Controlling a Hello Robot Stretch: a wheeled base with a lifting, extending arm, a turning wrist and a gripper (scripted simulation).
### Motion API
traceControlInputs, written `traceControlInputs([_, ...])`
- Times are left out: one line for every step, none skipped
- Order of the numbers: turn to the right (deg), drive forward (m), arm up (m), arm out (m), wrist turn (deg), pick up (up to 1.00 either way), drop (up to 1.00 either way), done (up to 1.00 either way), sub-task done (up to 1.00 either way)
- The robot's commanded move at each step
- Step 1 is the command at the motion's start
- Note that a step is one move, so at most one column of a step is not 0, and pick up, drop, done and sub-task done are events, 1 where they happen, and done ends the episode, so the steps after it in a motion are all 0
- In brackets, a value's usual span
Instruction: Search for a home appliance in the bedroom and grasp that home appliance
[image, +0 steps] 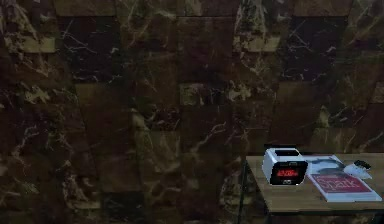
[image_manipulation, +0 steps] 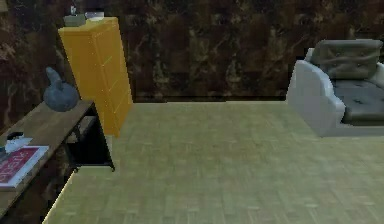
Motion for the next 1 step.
traceControlInputs([-42.0, 0.00, 0.00, 0.00, 0.0, 0.00, 0.00, 0.00, 0.00])
